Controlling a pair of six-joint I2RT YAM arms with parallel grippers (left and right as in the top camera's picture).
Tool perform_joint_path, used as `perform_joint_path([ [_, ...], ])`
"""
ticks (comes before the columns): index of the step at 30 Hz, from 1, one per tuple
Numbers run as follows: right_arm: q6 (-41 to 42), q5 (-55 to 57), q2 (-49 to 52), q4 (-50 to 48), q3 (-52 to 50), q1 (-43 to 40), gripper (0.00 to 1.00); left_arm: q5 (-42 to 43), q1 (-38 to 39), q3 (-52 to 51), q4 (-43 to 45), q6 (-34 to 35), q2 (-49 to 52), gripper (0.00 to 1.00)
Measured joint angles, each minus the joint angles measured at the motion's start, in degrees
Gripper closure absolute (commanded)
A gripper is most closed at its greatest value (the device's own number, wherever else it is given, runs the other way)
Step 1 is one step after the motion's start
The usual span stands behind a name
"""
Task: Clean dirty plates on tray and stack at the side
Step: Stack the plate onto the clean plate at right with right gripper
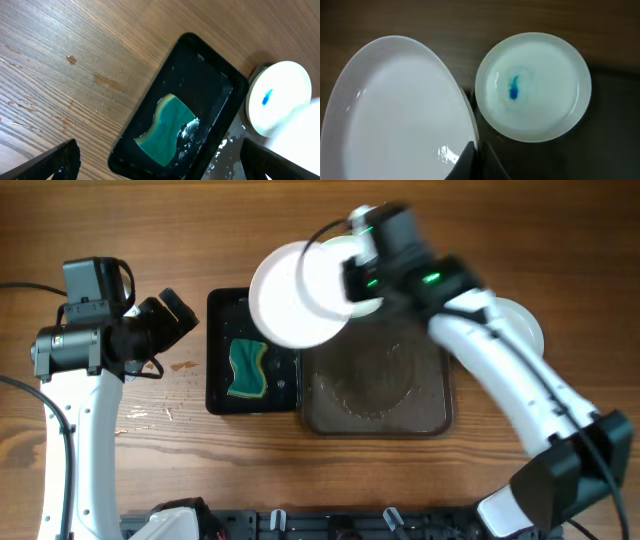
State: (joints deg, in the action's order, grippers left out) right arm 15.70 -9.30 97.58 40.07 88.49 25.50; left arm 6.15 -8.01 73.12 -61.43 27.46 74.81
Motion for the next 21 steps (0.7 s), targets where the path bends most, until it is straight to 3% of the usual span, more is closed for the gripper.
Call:
perform_joint_path([
  [3, 5.2, -9.4, -7.5, 4.7, 0.0, -15.0, 0.96, 0.0, 0.0, 0.0, 0.0, 0.0, 0.0, 0.00],
  [6, 7.7, -8.3, -12.5, 13.7, 0.5, -26.4, 0.96, 0.0, 0.0, 0.0, 0.1, 0.0, 0.0, 0.00],
  [9, 8.7, -2.2, -10.9, 21.6, -0.2, -37.7, 0.96, 0.0, 0.0, 0.0, 0.0, 0.0, 0.0, 0.00],
  [17, 10.5, 1.9, -0.3, 13.8, -19.7, -53.8, 0.96, 0.0, 0.0, 0.0, 0.1, 0.0, 0.0, 0.00],
  [18, 10.5, 1.9, 0.2, 13.4, -20.9, -54.1, 0.93, 0.0, 0.0, 0.0, 0.0, 0.0, 0.0, 0.00],
  [19, 10.5, 1.9, 0.4, 13.2, -21.5, -54.1, 0.77, 0.0, 0.0, 0.0, 0.1, 0.0, 0.0, 0.00],
  [20, 10.4, 1.9, 0.4, 12.9, -21.7, -53.9, 0.70, 0.0, 0.0, 0.0, 0.1, 0.0, 0.0, 0.00],
  [21, 10.2, 1.9, 0.4, 12.9, -21.7, -53.8, 0.68, 0.0, 0.0, 0.0, 0.1, 0.0, 0.0, 0.00],
])
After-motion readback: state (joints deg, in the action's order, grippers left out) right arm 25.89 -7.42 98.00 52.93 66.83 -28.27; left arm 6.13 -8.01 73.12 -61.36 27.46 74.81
